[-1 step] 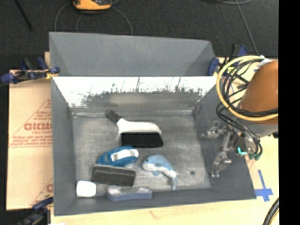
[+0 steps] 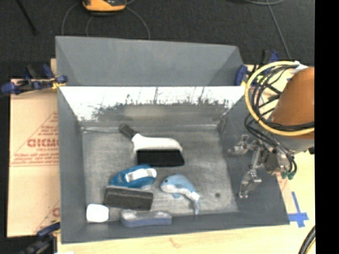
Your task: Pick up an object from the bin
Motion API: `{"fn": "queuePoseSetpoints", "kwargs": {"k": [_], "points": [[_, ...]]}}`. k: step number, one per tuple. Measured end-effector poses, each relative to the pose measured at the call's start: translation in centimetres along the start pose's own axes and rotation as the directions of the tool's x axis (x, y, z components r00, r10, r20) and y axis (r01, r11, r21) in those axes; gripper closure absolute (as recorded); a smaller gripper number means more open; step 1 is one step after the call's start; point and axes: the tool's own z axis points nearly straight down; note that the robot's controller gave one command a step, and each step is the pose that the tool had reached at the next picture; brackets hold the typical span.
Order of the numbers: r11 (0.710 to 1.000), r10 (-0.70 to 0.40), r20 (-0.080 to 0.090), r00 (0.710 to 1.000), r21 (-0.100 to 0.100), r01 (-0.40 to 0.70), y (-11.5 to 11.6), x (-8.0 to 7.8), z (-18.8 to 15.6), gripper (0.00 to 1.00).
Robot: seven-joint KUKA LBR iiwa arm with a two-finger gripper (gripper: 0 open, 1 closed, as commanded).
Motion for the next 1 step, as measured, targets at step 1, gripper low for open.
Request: {"fn": "queuePoseSetpoints", "kwargs": {"k": [1], "points": [[1.0, 0.02, 0.005, 1.0, -0.001, -0.02, 4.68, 0.15, 7.4, 0.0]]}}
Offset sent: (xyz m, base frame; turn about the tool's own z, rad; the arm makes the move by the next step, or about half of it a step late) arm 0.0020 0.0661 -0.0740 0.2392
